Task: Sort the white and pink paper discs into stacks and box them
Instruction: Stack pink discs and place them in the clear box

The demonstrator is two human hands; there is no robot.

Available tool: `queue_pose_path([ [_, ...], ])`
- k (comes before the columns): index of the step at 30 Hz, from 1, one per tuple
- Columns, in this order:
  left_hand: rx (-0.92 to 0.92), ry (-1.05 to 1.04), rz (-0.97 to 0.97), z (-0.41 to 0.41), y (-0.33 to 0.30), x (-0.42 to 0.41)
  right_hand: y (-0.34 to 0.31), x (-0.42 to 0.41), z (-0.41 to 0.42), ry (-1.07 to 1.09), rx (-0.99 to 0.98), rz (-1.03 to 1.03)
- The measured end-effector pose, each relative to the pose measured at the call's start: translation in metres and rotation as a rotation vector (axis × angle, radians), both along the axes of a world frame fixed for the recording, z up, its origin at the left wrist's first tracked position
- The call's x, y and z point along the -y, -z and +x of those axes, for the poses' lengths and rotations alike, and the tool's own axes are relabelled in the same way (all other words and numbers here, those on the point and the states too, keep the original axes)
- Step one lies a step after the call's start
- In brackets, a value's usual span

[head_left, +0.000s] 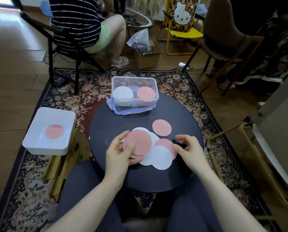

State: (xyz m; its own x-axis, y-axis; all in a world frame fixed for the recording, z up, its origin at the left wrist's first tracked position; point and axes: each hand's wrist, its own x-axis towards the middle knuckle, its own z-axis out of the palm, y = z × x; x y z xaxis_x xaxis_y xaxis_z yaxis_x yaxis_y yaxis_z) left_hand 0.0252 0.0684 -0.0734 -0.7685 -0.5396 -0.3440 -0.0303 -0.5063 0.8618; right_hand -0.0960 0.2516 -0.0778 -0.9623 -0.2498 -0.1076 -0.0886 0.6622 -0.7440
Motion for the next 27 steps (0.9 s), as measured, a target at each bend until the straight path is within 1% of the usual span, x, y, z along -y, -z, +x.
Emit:
queue_pose_path([
  [6,0.059,-0.019,-0.010,0.006,-0.003,0.001,-0.003,0.022,-0.025,0.000,-0.027,0.044],
  [8,0.064,-0.015,-0.012,0.008,-0.003,0.001,-0.006,0.030,-0.035,-0.011,-0.017,0.093],
  [12,0.078,0.001,-0.036,0.009,-0.004,0.000,-0.010,0.040,-0.048,-0.100,0.020,0.207],
  [15,0.079,0.014,-0.044,0.009,-0.004,-0.001,-0.010,0.041,-0.049,-0.111,0.030,0.188],
  [20,0.085,0.046,-0.070,0.010,-0.003,0.000,-0.010,0.042,-0.046,-0.024,0.061,0.130],
  [27,0.058,0.111,-0.064,0.008,0.001,0.003,-0.006,0.042,-0.044,0.011,0.086,0.074],
])
